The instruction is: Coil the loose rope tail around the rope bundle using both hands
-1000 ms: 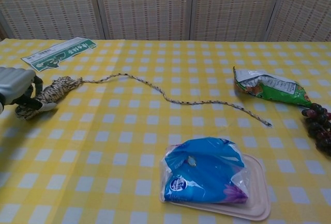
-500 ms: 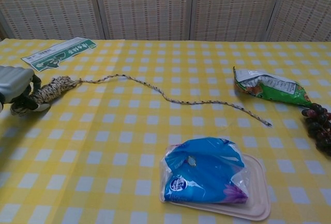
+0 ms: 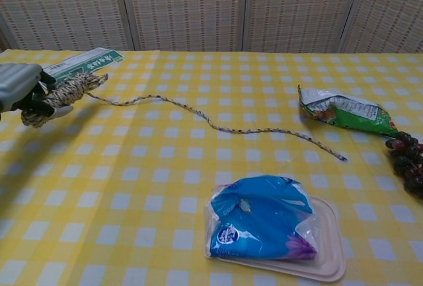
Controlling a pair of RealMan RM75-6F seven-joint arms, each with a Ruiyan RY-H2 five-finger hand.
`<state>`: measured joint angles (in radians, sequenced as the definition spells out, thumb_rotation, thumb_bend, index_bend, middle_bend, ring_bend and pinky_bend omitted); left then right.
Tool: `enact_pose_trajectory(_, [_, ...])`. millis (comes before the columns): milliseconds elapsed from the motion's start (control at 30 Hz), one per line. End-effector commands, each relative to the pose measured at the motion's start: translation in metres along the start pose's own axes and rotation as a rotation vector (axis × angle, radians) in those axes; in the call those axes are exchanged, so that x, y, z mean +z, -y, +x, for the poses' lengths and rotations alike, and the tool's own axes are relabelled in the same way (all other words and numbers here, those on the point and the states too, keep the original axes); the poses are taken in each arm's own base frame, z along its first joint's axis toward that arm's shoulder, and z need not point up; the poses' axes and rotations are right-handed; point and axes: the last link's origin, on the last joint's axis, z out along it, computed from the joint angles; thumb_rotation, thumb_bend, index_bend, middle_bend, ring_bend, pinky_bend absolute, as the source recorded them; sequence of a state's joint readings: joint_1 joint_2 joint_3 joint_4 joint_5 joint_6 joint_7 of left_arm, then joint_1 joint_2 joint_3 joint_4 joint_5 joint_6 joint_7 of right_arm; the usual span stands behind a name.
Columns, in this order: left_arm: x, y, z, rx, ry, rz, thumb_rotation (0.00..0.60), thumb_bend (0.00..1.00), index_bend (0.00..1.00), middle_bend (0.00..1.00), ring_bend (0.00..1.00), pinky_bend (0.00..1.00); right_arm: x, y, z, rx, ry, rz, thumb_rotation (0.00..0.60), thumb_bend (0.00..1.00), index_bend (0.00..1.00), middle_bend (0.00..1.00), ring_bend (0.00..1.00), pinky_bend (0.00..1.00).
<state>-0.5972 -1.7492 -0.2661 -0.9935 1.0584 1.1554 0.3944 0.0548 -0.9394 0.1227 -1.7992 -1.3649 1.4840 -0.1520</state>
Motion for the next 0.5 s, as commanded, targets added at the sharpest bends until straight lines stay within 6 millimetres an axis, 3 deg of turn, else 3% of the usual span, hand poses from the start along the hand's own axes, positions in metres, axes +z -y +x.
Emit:
enact_pose_trajectory(33, [0.003, -0.001, 0.024, -0.068, -0.066, -0.046, 0.351, 0.28, 0.74, 0.82, 0.66, 0.25, 0.007, 0.011, 0.001, -0.021, 0.020, 0.044, 0.600, 0.40, 0.10, 0.10, 0.02, 0.05])
enact_pose_trajectory(100, [0.002, -0.003, 0.035, -0.082, -0.092, -0.070, 0.350, 0.28, 0.74, 0.82, 0.66, 0.25, 0.015, 0.023, 0.000, -0.037, 0.043, 0.092, 0.600, 0.42, 0.11, 0.11, 0.03, 0.07])
enact_pose_trajectory(267, [-0.005, -0.010, 0.052, -0.091, -0.134, -0.129, 0.341, 0.28, 0.74, 0.82, 0.66, 0.25, 0.038, 0.061, -0.008, -0.061, 0.137, 0.212, 0.600, 0.43, 0.25, 0.15, 0.03, 0.12])
enact_pose_trajectory(500, [-0.019, -0.020, 0.069, -0.107, -0.125, -0.182, 0.327, 0.28, 0.74, 0.82, 0.66, 0.25, 0.077, 0.131, -0.028, -0.062, 0.199, 0.373, 0.600, 0.34, 0.29, 0.16, 0.03, 0.13])
